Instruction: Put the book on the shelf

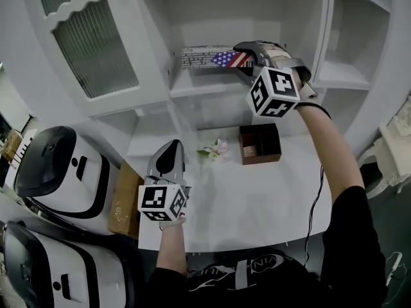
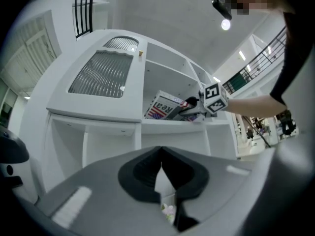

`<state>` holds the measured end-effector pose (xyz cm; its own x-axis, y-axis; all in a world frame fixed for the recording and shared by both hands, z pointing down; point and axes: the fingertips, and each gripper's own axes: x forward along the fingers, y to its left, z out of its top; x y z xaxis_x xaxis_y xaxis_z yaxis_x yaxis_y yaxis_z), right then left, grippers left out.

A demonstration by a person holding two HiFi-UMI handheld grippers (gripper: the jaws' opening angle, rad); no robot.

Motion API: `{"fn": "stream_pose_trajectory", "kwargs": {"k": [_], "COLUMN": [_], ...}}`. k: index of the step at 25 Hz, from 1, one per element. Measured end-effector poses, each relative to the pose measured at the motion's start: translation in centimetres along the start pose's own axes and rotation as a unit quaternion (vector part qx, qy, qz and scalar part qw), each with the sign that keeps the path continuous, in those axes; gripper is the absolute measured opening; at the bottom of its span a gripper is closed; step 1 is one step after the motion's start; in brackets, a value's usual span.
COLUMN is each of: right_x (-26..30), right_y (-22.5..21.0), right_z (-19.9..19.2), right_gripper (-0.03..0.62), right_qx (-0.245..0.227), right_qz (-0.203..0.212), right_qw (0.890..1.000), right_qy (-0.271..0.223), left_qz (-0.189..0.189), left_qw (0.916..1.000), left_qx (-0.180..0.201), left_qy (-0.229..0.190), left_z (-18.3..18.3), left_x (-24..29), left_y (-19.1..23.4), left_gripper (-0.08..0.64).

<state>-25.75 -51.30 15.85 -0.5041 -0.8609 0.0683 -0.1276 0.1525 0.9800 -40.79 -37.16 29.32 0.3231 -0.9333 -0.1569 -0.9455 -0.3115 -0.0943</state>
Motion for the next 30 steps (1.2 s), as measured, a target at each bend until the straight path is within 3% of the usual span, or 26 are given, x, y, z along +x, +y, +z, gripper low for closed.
{"fn": "stream_pose_trajectory", "kwargs": {"k": [8, 12, 17, 22, 30], "right_x": [2.9, 3.7, 4.0, 3.8, 3.1], "right_y": [0.7, 0.9, 1.5, 2.2, 3.3], "right_z": [-1.4, -1.4, -0.9, -0.7, -0.9], "right_gripper": [0.165, 0.166, 0.17, 0.195, 0.274], "right_qx": [-0.048, -0.047, -0.055, -0.04, 0.009], "right_qz": [0.036, 0.062, 0.108, 0.161, 0.266], "right_qw": [0.998, 0.997, 0.992, 0.986, 0.964], "right_qy": [0.028, 0.03, 0.023, 0.013, 0.021], "left_qz": [-0.003, 0.004, -0.001, 0.004, 0.009], "left_qw": [1.0, 0.9996, 0.9996, 0.9996, 0.9996], "left_qx": [-0.006, -0.027, -0.026, -0.029, -0.027], "left_qy": [0.005, -0.001, -0.001, -0.003, 0.001], "left_z": [-0.4, -0.4, -0.4, -0.3, -0.2], "left_x": [1.1, 1.4, 1.9, 1.7, 1.3], "left_y": [0.0, 0.1, -0.7, -1.0, -1.4], "left_gripper": [0.0, 0.0, 0.0, 0.0, 0.0]}}
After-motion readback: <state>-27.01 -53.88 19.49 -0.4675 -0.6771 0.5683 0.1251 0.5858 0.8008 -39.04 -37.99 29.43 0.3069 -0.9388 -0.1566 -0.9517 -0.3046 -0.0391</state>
